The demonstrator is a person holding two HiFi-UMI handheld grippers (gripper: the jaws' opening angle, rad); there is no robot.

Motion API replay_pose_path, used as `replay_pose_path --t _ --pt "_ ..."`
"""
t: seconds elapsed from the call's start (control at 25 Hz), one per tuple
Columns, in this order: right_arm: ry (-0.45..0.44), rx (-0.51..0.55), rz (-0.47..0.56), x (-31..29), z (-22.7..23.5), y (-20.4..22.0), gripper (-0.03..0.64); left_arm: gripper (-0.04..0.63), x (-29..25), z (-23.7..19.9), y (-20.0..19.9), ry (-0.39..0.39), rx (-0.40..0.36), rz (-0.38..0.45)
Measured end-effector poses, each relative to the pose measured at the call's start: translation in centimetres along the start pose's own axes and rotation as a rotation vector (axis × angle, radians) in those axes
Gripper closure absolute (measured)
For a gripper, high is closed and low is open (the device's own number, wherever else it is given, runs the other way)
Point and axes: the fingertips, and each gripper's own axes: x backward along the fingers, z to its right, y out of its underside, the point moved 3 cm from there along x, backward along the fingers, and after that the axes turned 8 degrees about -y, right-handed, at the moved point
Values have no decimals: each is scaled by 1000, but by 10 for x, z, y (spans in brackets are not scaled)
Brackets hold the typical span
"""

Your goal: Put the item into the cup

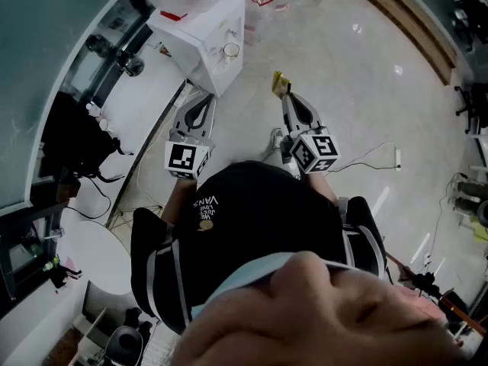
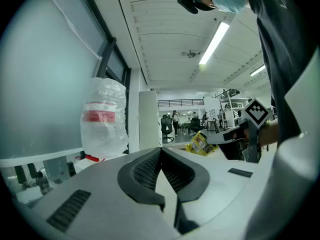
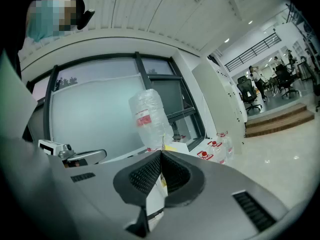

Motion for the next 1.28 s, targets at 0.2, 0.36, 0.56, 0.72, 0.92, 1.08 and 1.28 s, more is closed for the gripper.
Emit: replay_pose_path --t 0.2,0.36,0.56,0.72,0.92,1.08,1.28 --pt "-1 2 -7 -9 1 2 575 575 -4 -9 12 -23 -5 -22" --pt "0 -10 2 -21 9 -2 575 575 -16 -14 17 -12 3 -28" --pt "-8 -11 -20 -47 39 -9 575 575 -51 -14 32 -2 6 -73" --pt "-46 -19 -49 -72 77 -20 575 575 -95 -13 34 -42 -4 -78" --pt "-133 -6 -115 -112 115 -34 575 575 -147 -17 34 -115 -2 -80" --pt "-216 6 -166 -147 146 -40 575 575 -188 -20 47 -166 -4 -109" --pt "-301 10 -223 -180 178 -42 575 575 -222 -22 64 -242 -7 -115"
